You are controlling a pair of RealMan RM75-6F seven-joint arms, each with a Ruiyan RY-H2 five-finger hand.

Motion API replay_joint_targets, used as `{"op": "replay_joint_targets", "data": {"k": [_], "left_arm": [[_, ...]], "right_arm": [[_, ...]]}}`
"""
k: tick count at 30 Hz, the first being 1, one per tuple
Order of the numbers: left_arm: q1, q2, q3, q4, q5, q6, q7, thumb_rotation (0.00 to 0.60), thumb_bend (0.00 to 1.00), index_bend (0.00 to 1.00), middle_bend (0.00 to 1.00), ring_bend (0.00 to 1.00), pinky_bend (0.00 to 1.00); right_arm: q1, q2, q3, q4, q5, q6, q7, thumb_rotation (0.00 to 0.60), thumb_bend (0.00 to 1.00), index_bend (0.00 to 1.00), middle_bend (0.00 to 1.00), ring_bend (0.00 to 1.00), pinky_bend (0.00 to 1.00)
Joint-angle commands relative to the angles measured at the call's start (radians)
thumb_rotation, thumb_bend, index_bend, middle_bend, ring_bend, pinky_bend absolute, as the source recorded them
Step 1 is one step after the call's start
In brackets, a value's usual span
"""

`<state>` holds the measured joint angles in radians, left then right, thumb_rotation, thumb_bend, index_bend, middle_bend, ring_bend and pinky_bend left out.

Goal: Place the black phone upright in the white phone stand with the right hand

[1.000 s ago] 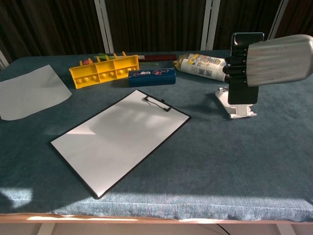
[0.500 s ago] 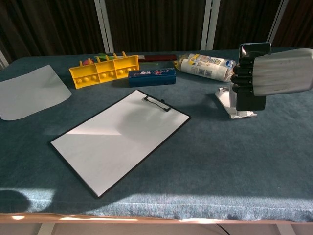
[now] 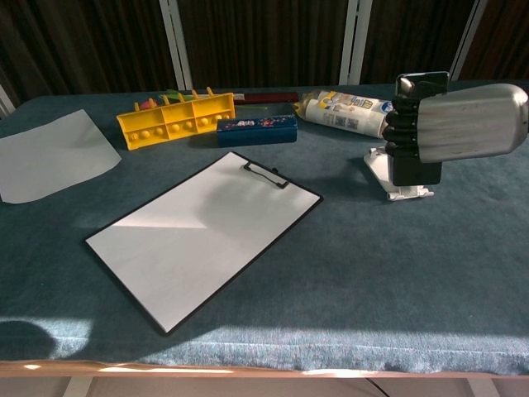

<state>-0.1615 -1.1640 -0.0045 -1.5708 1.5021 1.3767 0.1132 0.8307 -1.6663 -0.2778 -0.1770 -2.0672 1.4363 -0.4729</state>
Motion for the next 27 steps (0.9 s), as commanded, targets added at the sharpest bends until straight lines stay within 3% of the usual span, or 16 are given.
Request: {"op": "replay_joint_targets", "data": {"k": [1,27], "left_arm": [[-0.001,0.001,0.000,0.000,0.000,-0.001,-0.001,0.600,0.39,0.00,0.00,0.00,0.05],[0.000,-0.003,0.004,-0.002,0.003,0.002,0.007,0.600,0.39,0.00,0.00,0.00,0.05]], "right_arm": [[0.000,-0.004,-0.006,0.006,0.006,-0.004,0.000,0.600,0.36,0.91,0.80,0.62,0.47],[-0.004,-0.034,-0.045,0.031,0.043,-0.039,-0.006,0.600,0.36,0.87,0.80,0.59,0.42]]}}
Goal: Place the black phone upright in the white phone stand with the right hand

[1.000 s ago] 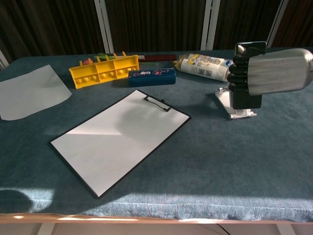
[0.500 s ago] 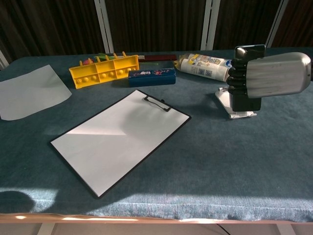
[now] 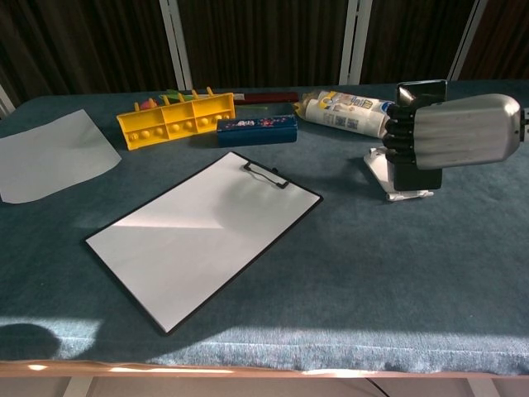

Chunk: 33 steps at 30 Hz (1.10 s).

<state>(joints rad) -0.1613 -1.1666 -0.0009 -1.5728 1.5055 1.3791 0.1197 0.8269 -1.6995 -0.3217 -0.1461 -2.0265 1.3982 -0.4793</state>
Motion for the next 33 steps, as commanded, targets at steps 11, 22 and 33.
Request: {"op": "replay_joint_targets", "data": {"k": [11,22,33], "left_arm": [[0.001,0.000,0.002,-0.001,0.001,0.001,0.003,0.600,0.39,0.00,0.00,0.00,0.05],[0.000,0.000,0.003,-0.003,0.001,-0.002,0.006,0.600,0.39,0.00,0.00,0.00,0.05],[0.002,-0.001,0.004,-0.004,0.004,0.004,0.008,0.600,0.39,0.00,0.00,0.00,0.05]], "right_arm": [[0.000,-0.010,-0.014,0.002,0.012,-0.009,0.003,0.600,0.36,0.82,0.77,0.57,0.42],[-0.002,-0.014,-0.017,0.004,0.027,-0.021,-0.004,0.600,0.36,0.64,0.64,0.51,0.38],[-0.003,-0.013,-0.022,-0.004,0.035,-0.034,0.000,0.600,0.36,0.20,0.42,0.38,0.32]]}}
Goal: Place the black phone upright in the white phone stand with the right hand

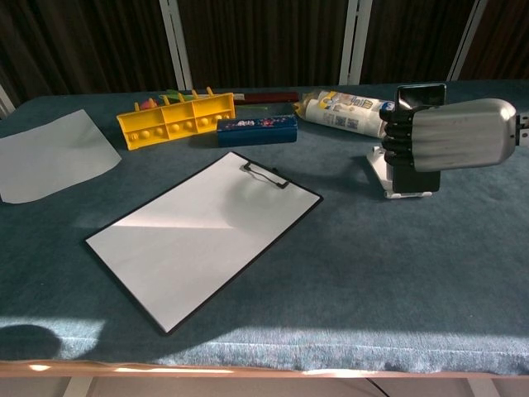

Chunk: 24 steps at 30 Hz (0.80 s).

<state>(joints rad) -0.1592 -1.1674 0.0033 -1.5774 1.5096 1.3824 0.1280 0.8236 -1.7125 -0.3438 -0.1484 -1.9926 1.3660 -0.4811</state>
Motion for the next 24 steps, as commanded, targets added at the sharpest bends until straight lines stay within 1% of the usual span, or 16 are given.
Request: {"op": "replay_joint_targets", "data": {"k": [1,4,10,19,21,24], "left_arm": [[0.000,0.000,0.000,0.000,0.000,0.001,0.000,0.600,0.39,0.00,0.00,0.00,0.05],[0.000,0.000,-0.001,0.000,-0.002,-0.001,0.000,0.600,0.39,0.00,0.00,0.00,0.05],[-0.001,0.000,-0.001,0.000,-0.003,-0.003,0.000,0.600,0.39,0.00,0.00,0.00,0.05],[-0.002,0.001,-0.001,0.000,-0.002,-0.003,-0.001,0.600,0.39,0.00,0.00,0.00,0.05],[-0.001,0.001,-0.001,0.000,-0.002,-0.003,-0.003,0.600,0.39,0.00,0.00,0.00,0.05],[-0.002,0.001,-0.002,0.001,-0.003,-0.003,-0.004,0.600,0.39,0.00,0.00,0.00,0.05]], "right_arm": [[0.000,0.000,0.000,-0.002,0.002,-0.003,0.004,0.600,0.36,0.17,0.41,0.37,0.31],[0.000,0.000,0.000,-0.007,0.005,-0.005,0.017,0.600,0.36,0.10,0.38,0.35,0.29],[0.000,-0.002,-0.002,-0.009,0.007,-0.004,0.030,0.600,0.36,0.01,0.34,0.32,0.27],[0.003,-0.004,-0.005,-0.009,0.009,0.010,0.040,0.600,0.36,0.00,0.30,0.29,0.26],[0.002,-0.002,-0.002,-0.014,0.012,0.021,0.053,0.600,0.36,0.00,0.28,0.28,0.24],[-0.001,0.002,0.004,-0.022,0.020,0.034,0.074,0.600,0.36,0.00,0.24,0.24,0.20]]}}
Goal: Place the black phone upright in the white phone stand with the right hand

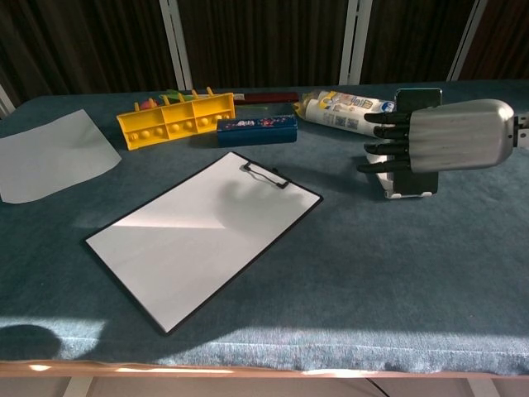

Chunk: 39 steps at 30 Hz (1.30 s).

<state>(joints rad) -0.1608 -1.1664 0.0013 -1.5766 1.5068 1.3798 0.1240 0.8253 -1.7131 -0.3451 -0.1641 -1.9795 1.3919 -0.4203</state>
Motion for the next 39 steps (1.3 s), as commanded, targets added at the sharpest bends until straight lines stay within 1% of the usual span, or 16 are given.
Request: {"op": "replay_joint_targets", "data": {"k": [1,7,9,13,15,16,19,20,22,23,24,26,29,32,36,39], "left_arm": [[-0.001,0.000,-0.001,0.000,-0.001,0.000,0.000,0.600,0.39,0.00,0.00,0.00,0.05],[0.000,0.002,0.002,-0.002,0.010,0.005,-0.004,0.600,0.39,0.00,0.00,0.00,0.05],[0.002,0.003,0.003,-0.003,0.015,0.010,-0.007,0.600,0.39,0.00,0.00,0.00,0.05],[0.008,0.009,0.002,-0.003,0.019,0.026,-0.019,0.600,0.39,0.00,0.00,0.00,0.05],[0.012,0.013,0.002,-0.002,0.023,0.035,-0.028,0.600,0.39,0.00,0.00,0.00,0.05],[0.013,0.014,0.001,-0.002,0.023,0.038,-0.032,0.600,0.39,0.00,0.00,0.00,0.05],[0.019,0.018,0.000,-0.002,0.024,0.049,-0.036,0.600,0.39,0.00,0.00,0.00,0.05],[0.021,0.019,-0.001,-0.002,0.025,0.055,-0.034,0.600,0.39,0.00,0.00,0.00,0.05],[0.026,0.020,-0.001,-0.004,0.026,0.064,-0.030,0.600,0.39,0.00,0.00,0.00,0.05],[0.029,0.021,0.000,-0.005,0.029,0.070,-0.030,0.600,0.39,0.00,0.00,0.00,0.05],[0.031,0.022,0.000,-0.006,0.031,0.073,-0.031,0.600,0.39,0.00,0.00,0.00,0.05],[0.034,0.022,0.002,-0.005,0.039,0.081,-0.031,0.600,0.39,0.00,0.00,0.00,0.05],[0.037,0.020,0.003,-0.003,0.047,0.089,-0.025,0.600,0.39,0.00,0.00,0.00,0.05],[0.038,0.016,0.005,-0.003,0.050,0.089,-0.016,0.600,0.39,0.00,0.00,0.00,0.05],[0.039,0.010,0.004,-0.002,0.056,0.095,-0.008,0.600,0.39,0.00,0.00,0.00,0.05],[0.044,0.008,0.004,0.000,0.061,0.107,-0.005,0.600,0.39,0.00,0.00,0.00,0.05]], "right_arm": [[-0.006,0.004,0.007,-0.008,0.009,0.007,0.015,0.600,0.36,0.00,0.23,0.22,0.18],[-0.016,0.016,0.032,-0.041,0.031,0.078,0.034,0.600,0.36,0.00,0.20,0.20,0.14],[-0.022,0.025,0.051,-0.065,0.045,0.131,0.050,0.600,0.36,0.00,0.20,0.19,0.13],[-0.065,0.044,0.133,-0.161,0.122,0.251,0.106,0.600,0.36,0.00,0.16,0.14,0.10],[-0.113,0.060,0.188,-0.264,0.184,0.297,0.129,0.600,0.36,0.00,0.12,0.10,0.07],[-0.137,0.071,0.210,-0.324,0.210,0.311,0.128,0.600,0.36,0.00,0.10,0.09,0.06],[-0.250,0.147,0.271,-0.627,0.325,0.316,0.017,0.600,0.36,0.00,0.04,0.03,0.07],[-0.310,0.196,0.289,-0.803,0.394,0.299,-0.069,0.600,0.36,0.00,0.03,0.02,0.05],[-0.401,0.285,0.302,-1.106,0.522,0.272,-0.184,0.600,0.36,0.00,0.01,0.00,0.01],[-0.452,0.347,0.303,-1.292,0.613,0.255,-0.239,0.600,0.36,0.00,0.00,0.00,0.00],[-0.481,0.388,0.304,-1.401,0.669,0.249,-0.257,0.600,0.36,0.00,0.00,0.00,0.00],[-0.538,0.443,0.314,-1.521,0.748,0.265,-0.241,0.600,0.36,0.00,0.00,0.00,0.00],[-0.604,0.462,0.309,-1.524,0.781,0.276,-0.140,0.600,0.35,0.00,0.00,0.00,0.00],[-0.640,0.460,0.321,-1.473,0.804,0.256,-0.043,0.600,0.35,0.00,0.00,0.00,0.00],[-0.647,0.475,0.353,-1.453,0.818,0.222,0.008,0.600,0.34,0.00,0.00,0.00,0.00],[-0.649,0.484,0.363,-1.450,0.824,0.188,0.021,0.600,0.34,0.00,0.00,0.00,0.00]]}}
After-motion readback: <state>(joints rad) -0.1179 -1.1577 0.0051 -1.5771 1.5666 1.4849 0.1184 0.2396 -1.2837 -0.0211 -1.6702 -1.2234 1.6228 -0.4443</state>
